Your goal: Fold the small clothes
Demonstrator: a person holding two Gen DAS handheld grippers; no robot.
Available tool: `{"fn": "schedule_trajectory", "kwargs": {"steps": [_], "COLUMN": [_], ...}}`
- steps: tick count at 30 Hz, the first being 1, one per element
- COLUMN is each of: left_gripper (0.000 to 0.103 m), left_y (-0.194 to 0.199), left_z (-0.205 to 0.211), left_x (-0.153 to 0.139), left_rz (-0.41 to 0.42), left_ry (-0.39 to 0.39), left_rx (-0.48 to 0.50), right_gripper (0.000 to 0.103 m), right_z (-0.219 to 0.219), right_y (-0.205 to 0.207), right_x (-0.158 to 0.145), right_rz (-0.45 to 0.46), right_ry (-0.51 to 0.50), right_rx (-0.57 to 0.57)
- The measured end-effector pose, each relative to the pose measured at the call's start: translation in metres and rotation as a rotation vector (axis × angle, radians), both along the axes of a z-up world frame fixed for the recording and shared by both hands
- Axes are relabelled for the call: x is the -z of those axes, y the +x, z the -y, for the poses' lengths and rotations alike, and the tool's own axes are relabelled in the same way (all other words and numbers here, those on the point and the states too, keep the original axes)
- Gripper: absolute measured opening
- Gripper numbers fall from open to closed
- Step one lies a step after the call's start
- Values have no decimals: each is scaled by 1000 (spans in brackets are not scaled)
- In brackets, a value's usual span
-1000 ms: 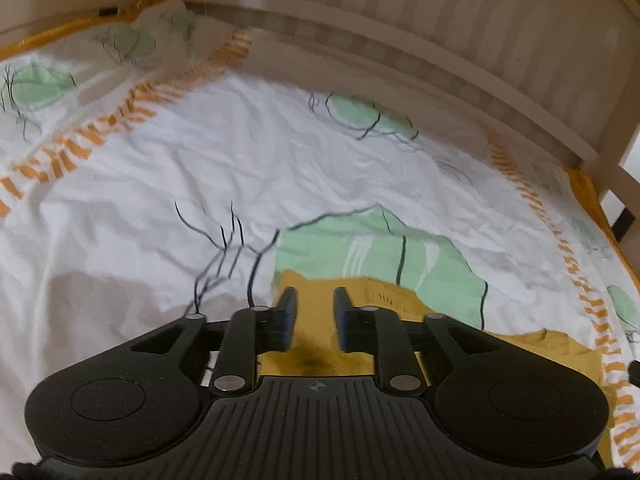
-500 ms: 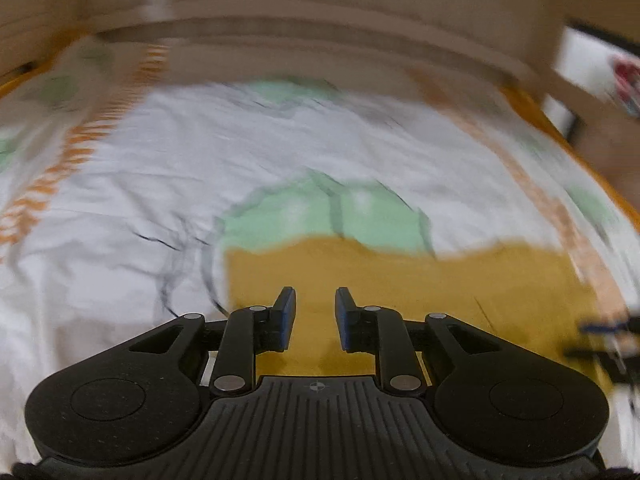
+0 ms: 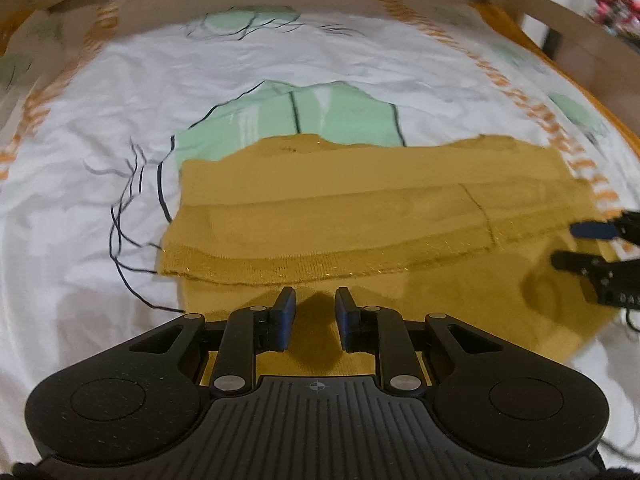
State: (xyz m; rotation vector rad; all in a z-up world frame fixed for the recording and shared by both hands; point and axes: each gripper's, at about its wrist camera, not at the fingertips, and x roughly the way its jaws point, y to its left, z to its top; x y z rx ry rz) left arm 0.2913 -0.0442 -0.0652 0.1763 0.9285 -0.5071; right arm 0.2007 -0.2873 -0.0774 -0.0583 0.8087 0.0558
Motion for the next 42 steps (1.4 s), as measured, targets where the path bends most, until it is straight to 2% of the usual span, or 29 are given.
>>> {"fn": "schedule_trajectory", "kwargs": {"steps": [4,9,16,19,26,30,34,38,42], "left_gripper": [21,21,21,21,21,21,21,21,21], "left_y": [8,25,66,82,103,105,103,93,72], "left_z": [3,4,-2,-1,1,-3,-6,-9,-16], "left_x": [11,5,3,2,2,1,-5,-16,-29], "left_rz": [6,58,38,29,27,-1,-4,-23,-37], "left_ry": [-29,-57,-85,-92,-79,-75,-60,-67,-50], "left_rx": [-24,-47,-147,-172,-222,-261,-277,-268,-288], "right_gripper": [63,64,64,64,64,64,64,67,71], "right_z": [5,13,46,54,80,89,97,103,90], "right_y": [10,31,68,78,94,96,111,115,92], "right_x": [1,-3,0,-1,2,2,0,-17,-30], "right_rz": [12,19,4,13,-7,-19,-32,21,37], "right_ry": [17,-1,99,109,185,224,200,181,197], "right_rx": [26,64,179,210,289,313,344,393,327]}}
